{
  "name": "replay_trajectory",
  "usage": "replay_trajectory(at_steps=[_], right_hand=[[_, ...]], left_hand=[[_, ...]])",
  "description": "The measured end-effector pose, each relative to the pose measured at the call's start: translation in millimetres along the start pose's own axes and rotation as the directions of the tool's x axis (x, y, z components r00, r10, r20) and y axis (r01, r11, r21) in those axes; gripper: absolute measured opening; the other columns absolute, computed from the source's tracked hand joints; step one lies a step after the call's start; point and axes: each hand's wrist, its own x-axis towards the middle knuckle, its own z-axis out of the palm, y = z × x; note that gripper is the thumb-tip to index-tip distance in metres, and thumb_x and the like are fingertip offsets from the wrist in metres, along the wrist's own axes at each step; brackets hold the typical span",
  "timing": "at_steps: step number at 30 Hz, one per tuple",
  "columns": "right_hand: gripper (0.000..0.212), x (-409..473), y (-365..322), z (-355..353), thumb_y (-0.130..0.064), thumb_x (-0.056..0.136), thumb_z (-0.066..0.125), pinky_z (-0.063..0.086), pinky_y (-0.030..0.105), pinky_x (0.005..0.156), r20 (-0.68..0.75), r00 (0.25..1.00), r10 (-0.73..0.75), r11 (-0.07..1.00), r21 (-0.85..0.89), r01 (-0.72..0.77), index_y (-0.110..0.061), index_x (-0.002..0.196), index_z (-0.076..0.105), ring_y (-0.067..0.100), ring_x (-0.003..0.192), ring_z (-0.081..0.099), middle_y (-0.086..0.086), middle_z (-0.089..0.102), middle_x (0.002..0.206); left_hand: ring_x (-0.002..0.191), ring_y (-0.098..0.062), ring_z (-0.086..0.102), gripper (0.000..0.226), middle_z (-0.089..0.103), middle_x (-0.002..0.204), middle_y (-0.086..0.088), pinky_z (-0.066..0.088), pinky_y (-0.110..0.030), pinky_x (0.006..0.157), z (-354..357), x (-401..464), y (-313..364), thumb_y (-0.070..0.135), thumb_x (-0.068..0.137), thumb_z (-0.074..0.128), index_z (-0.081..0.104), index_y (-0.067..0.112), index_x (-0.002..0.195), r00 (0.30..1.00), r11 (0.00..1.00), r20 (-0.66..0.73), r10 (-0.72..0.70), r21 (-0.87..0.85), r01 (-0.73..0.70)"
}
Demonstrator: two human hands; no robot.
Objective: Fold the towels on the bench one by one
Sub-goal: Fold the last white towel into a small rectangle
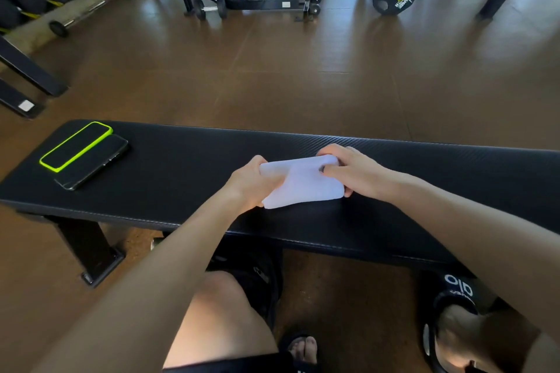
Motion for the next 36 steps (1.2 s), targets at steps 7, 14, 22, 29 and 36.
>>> replay_trajectory(at_steps=[7,14,22,29,36], right_hand=[[0.021,-8.5,-6.6,-0.7,-0.019,0.097,0.05,0.061,0.042,0.079,0.136,0.984,0.112,0.988,0.091,-0.125,-0.026,0.115,0.06,0.031,0.089,0.066,0.01,0.06,0.109],[0.021,-28.0,-9.1,11.3,-0.02,0.098,0.054,0.062,0.044,0.08,0.18,0.98,0.082,0.992,0.082,-0.098,-0.024,0.117,0.061,0.028,0.099,0.067,0.007,0.061,0.114],[0.018,-47.4,-16.8,14.7,-0.02,0.094,0.053,0.06,0.04,0.082,0.161,0.986,0.034,0.999,-0.002,-0.034,-0.028,0.109,0.059,0.021,0.094,0.067,0.002,0.065,0.107],[0.028,-55.7,-30.4,13.2,-0.016,0.091,0.051,0.048,0.038,0.082,0.171,0.985,-0.008,0.984,-0.173,0.038,-0.028,0.115,0.059,0.018,0.099,0.056,-0.004,0.059,0.105],[0.074,-48.1,-62.1,13.5,-0.026,0.075,0.067,0.047,0.044,0.098,0.252,0.967,-0.027,0.904,-0.408,0.132,-0.026,0.144,0.04,0.02,0.126,0.045,-0.003,0.049,0.135]], left_hand=[[0.093,-0.025,0.066,0.032,0.068,0.098,-0.004,0.053,-0.04,0.088,-8.9,-4.3,9.1,0.038,0.074,0.051,0.064,0.018,0.094,0.997,0.984,0.06,-0.048,0.177,0.037],[0.094,-0.02,0.058,0.029,0.058,0.106,0.002,0.049,-0.038,0.077,-21.2,-21.6,23.6,0.025,0.074,0.07,0.056,0.026,0.1,0.961,0.861,0.277,0.005,0.487,-0.144],[0.099,-0.025,0.063,0.046,0.067,0.107,0.003,0.053,-0.044,0.092,-14.7,-35.5,46.0,0.034,0.059,0.073,0.06,0.029,0.102,0.932,0.661,0.34,-0.13,0.73,-0.174],[0.071,-0.022,0.054,0.026,0.058,0.076,0.004,0.044,-0.033,0.074,-3.8,-52.6,38.0,0.024,0.051,0.067,0.055,0.021,0.074,0.916,0.713,0.365,-0.168,0.686,-0.143],[0.083,-0.027,0.062,0.039,0.063,0.095,-0.005,0.048,-0.035,0.07,-13.9,-62.5,24.4,0.013,0.063,0.066,0.056,0.016,0.101,0.932,0.768,0.361,-0.024,0.604,-0.215]])
